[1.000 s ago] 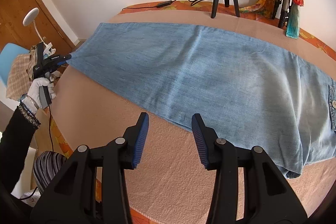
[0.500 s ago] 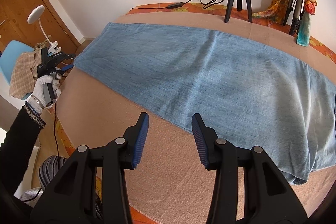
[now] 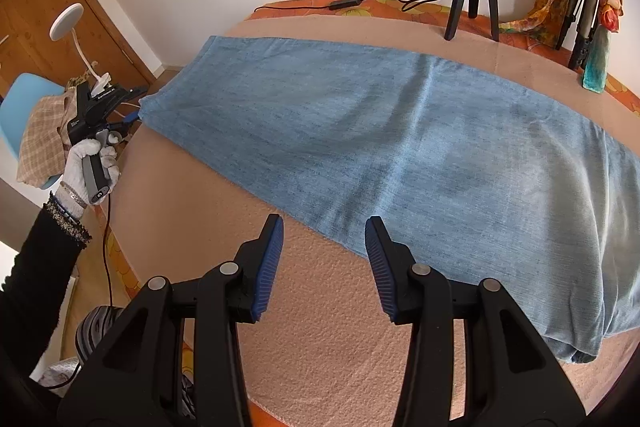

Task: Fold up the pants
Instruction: 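Grasp the jeans' folded edge with the left tool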

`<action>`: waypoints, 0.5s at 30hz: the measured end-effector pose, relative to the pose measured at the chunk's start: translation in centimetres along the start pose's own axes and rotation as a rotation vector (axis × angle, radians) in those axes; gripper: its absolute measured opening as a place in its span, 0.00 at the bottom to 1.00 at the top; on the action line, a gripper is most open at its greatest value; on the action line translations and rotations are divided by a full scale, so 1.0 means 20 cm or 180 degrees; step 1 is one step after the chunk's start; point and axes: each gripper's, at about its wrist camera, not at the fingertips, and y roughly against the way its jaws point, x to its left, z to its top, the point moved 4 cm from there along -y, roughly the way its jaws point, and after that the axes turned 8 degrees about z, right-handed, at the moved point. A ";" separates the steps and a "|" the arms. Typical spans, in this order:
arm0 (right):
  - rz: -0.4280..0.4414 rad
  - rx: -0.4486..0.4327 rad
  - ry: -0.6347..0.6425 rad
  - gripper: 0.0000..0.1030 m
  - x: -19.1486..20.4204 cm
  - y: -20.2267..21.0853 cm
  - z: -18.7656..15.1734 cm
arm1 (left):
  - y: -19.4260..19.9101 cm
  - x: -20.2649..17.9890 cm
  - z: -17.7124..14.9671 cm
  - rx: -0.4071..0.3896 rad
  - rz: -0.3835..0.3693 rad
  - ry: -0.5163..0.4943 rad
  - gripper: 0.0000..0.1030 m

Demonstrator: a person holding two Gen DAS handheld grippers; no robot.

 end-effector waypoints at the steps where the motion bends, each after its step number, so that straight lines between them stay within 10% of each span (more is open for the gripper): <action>1: 0.0012 0.0004 0.0000 0.44 0.00 -0.01 0.00 | -0.01 -0.01 0.00 0.0018 0.0023 -0.0032 0.53; 8: 0.0037 0.0048 0.0065 0.44 0.04 -0.03 0.00 | -0.06 -0.04 0.04 -0.0085 0.0433 -0.0137 0.52; 11: 0.0046 0.0038 0.0054 0.44 0.04 -0.03 0.01 | -0.08 -0.04 0.05 -0.0172 0.0564 -0.0187 0.13; 15: 0.0068 0.0029 0.0044 0.44 0.04 -0.03 0.04 | -0.07 -0.06 0.05 -0.0266 0.0510 -0.0305 0.12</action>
